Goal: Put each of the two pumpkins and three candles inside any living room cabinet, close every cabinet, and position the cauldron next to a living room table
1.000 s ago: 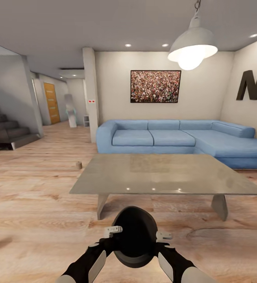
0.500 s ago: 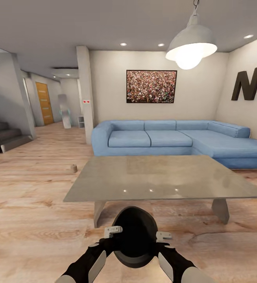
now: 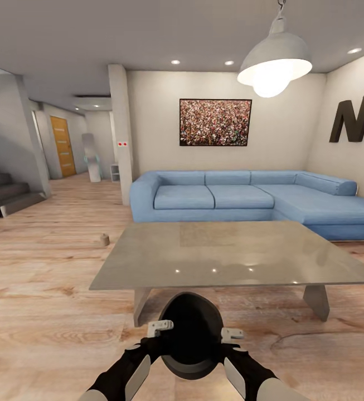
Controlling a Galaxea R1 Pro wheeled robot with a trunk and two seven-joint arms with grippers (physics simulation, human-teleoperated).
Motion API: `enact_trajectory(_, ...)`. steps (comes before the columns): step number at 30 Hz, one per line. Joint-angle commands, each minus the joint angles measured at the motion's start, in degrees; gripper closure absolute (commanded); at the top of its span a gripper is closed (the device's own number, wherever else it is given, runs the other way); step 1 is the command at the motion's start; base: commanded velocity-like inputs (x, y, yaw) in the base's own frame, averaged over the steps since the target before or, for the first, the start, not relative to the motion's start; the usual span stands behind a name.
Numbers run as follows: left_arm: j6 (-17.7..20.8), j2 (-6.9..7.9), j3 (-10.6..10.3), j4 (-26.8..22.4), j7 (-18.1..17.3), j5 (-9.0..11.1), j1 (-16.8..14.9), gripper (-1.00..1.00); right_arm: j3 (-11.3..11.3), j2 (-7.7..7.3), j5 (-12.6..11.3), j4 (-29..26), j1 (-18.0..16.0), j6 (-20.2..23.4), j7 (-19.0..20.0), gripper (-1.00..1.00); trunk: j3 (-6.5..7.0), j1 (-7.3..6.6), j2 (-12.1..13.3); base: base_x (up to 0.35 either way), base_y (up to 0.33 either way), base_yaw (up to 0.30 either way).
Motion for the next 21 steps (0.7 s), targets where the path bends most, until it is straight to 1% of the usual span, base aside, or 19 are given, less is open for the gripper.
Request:
enact_trajectory(1,0.2,0.93,-0.76,-0.16,0.1,1.41,-0.02,1.0,0.08,-0.21,-1.12,-2.3,-0.06,0.3,2.01,1.0,-0.06,-0.02,-0.04,0.0,0.0,0.0)
enact_trajectory(3,0.2,0.93,-0.77,-0.16,0.1,1.41,-0.01,1.0,0.08,-0.22,-1.12,-2.3,-0.06,0.3,1.99,1.0,-0.06,-0.02,-0.04,0.0,0.0,0.0)
enact_trajectory(16,0.2,0.93,-0.8,-0.16,0.1,1.41,-0.01,1.0,0.08,-0.21,-1.12,-2.3,-0.06,0.3,2.03,1.0,-2.39,2.83,-5.24,0.0,0.0,0.0)
enact_trajectory(21,0.2,0.93,-0.8,-0.16,0.1,1.41,-0.02,1.0,0.08,-0.21,-1.12,-2.3,-0.06,0.3,1.98,1.0,-3.5,2.96,-5.31,0.0,0.0,0.0)
